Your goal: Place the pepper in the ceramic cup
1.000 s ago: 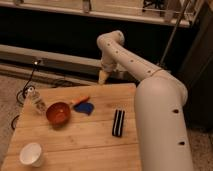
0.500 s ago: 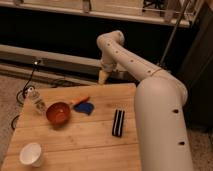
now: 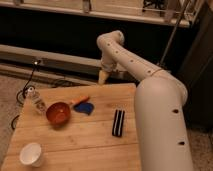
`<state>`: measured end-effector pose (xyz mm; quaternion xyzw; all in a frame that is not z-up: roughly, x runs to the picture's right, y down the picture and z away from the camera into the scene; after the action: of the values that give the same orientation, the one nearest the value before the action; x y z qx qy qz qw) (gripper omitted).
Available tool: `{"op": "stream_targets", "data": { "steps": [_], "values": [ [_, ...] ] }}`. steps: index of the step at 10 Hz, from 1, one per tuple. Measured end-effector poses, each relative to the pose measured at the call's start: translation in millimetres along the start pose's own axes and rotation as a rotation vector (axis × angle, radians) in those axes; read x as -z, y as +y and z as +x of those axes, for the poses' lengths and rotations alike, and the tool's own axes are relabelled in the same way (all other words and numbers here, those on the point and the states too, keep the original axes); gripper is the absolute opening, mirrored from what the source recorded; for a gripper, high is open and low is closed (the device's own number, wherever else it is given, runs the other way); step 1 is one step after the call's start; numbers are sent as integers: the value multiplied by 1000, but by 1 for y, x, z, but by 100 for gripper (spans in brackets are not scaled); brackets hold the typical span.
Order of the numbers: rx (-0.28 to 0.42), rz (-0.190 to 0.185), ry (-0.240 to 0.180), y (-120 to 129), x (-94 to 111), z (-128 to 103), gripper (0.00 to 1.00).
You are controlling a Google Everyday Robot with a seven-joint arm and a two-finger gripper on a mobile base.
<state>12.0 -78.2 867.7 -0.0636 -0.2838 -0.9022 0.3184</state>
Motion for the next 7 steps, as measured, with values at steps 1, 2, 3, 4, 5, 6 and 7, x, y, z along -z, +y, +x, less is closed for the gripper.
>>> {"op": "stream_targets", "data": {
  "steps": [1, 2, 3, 4, 5, 6, 7],
  "values": [
    [0, 0, 0, 0, 0, 0, 80],
    [0, 0, 0, 0, 0, 0, 80],
    [0, 0, 0, 0, 0, 0, 80],
    [0, 0, 0, 0, 0, 0, 80],
    [0, 0, 0, 0, 0, 0, 80],
    [1, 0, 0, 0, -1, 0, 80],
    [18, 0, 8, -2, -1, 2, 80]
  ]
}}
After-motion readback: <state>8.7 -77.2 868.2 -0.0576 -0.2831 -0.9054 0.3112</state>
